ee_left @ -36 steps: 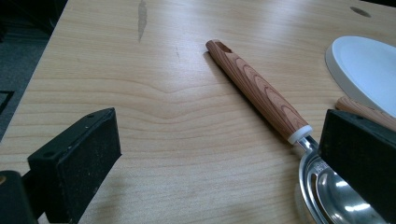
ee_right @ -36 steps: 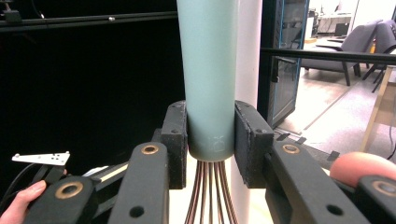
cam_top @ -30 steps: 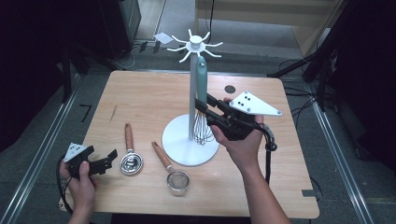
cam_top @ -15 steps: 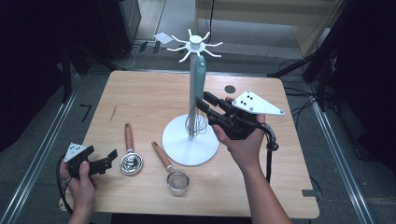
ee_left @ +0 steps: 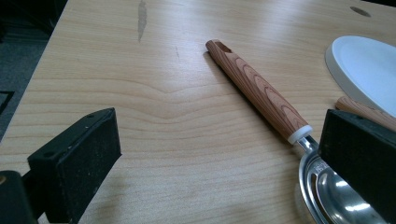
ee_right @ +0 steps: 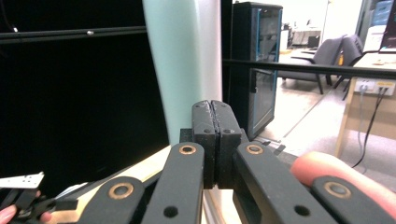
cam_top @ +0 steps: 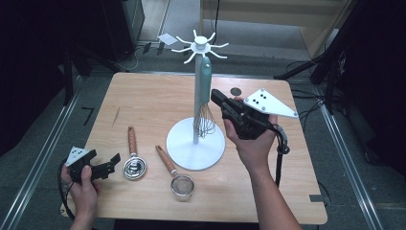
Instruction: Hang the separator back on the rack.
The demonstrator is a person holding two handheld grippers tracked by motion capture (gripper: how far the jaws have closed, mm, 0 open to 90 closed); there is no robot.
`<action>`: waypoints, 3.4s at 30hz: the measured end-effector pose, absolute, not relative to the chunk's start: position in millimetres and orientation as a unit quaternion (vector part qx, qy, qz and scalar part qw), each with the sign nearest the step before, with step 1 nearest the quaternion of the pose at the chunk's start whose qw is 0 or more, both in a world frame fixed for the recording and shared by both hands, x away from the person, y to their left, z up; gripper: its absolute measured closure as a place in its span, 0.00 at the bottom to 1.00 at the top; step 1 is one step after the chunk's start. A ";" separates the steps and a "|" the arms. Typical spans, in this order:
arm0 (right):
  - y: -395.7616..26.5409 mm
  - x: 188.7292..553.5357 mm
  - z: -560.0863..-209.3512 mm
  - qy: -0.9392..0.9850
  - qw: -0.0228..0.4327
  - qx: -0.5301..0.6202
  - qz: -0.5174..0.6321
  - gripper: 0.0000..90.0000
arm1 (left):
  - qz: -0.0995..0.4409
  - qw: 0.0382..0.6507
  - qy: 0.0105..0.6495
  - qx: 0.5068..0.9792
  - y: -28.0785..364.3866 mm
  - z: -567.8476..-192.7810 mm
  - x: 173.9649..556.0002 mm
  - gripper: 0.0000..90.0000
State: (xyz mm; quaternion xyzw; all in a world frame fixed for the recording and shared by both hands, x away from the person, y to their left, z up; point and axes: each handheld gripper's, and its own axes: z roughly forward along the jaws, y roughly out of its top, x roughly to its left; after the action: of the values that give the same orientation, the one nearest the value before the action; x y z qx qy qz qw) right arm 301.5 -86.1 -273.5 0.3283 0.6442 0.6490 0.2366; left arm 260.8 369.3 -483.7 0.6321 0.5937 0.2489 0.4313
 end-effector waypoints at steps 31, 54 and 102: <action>-65.4 297.9 -243.9 0.609 0.263 0.295 0.687 1.00 | 0.248 0.431 0.593 0.634 369.6 -483.6 260.8 0.00; -87.6 294.3 -273.8 0.621 0.267 0.323 0.663 1.00 | 0.246 0.433 0.590 0.635 369.1 -483.5 260.4 0.00; -142.1 243.1 -461.0 0.691 0.163 0.455 0.537 0.75 | 0.216 0.440 0.518 0.701 307.4 -460.9 230.8 0.86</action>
State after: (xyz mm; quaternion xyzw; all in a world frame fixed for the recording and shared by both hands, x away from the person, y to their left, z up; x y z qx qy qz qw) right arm 243.1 -142.1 -461.0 0.4547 0.6914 0.5372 0.1634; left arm 230.8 307.4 -460.9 0.7007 0.5180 0.2164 0.4402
